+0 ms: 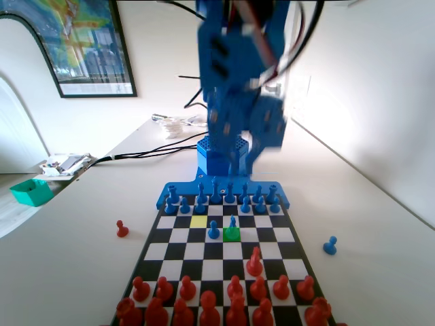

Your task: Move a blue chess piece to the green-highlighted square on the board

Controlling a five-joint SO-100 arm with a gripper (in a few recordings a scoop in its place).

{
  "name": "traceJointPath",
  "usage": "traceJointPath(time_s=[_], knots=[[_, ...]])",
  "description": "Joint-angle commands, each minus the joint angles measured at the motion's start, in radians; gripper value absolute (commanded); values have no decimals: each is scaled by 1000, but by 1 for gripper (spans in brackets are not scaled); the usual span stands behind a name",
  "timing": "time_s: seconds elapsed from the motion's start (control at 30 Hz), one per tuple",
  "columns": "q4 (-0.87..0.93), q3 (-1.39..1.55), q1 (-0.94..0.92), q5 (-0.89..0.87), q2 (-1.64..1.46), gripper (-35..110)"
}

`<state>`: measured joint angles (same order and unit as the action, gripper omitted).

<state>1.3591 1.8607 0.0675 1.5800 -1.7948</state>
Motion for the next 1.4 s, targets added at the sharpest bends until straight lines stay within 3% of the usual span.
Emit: traceJointPath(time_s=[0.0,0.3,0.67,1.37], knots=[[129,-87,20,69,-222,1],[342,-120,-2,175,-534,1],[390,75,-58,216,-862,1],[221,318,-91,184,-1229,1]])
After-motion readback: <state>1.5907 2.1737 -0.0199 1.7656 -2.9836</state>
